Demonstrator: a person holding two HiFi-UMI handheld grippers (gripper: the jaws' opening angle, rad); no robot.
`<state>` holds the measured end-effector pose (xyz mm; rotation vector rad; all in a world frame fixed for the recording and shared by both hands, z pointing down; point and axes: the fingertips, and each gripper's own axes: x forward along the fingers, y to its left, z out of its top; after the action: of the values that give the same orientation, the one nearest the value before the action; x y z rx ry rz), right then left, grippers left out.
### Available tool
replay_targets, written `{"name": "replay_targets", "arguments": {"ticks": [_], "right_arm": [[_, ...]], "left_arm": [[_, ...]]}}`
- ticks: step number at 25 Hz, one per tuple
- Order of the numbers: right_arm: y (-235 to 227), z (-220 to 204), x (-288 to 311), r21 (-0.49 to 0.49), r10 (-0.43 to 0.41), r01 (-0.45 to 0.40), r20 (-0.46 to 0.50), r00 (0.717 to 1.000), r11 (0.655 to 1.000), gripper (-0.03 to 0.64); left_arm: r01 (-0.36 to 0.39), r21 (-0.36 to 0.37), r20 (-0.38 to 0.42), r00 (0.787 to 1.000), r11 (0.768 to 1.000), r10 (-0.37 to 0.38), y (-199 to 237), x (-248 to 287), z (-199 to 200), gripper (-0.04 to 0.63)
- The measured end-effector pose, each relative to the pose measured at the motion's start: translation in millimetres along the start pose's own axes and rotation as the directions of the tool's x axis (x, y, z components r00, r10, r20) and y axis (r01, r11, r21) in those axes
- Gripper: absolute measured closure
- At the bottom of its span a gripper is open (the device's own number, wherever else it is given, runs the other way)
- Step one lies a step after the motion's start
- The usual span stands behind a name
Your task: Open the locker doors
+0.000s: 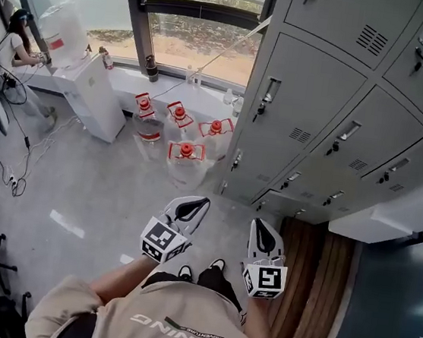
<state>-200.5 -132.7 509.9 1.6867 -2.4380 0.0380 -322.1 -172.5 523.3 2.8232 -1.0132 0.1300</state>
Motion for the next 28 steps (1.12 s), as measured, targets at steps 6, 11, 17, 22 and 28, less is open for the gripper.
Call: {"name": "replay_targets", "arguments": {"ticks": [6,11,17,22,28], "right_arm": [[-29.5,1.5,73.7,-0.078,0.033,-0.033,0.000,0.999,0.996,0.606],[-50.4,25.5,143.3,-0.204,0.137,-0.131,0.015,0.990,0.970,0.606],[-81.0,60.6,210.8,-0.118,0.161,-0.151,0.079,0.984,0.981,0.606],[-92.8,82.1,252.7,-0.229,0.112,-0.095,0.065,0.992,0.969,0.606],[-122.0,109.0,284.7,-0.039,-0.049,0.053,0.094,0.994,0.998,0.604]], "left_arm": [[-0.037,-0.008,-0.007,0.999,0.999,0.037,56.0,62.5,2.3,0.588],[-0.074,0.006,0.006,0.997,0.997,0.074,99.7,117.8,31.2,0.588],[-0.110,0.013,0.031,0.994,0.994,0.109,145.1,162.6,55.8,0.588],[-0.082,0.025,0.041,0.996,0.996,0.081,178.9,193.1,75.5,0.588],[0.023,0.034,0.029,0.999,0.999,-0.024,209.3,210.9,86.3,0.588]]}}
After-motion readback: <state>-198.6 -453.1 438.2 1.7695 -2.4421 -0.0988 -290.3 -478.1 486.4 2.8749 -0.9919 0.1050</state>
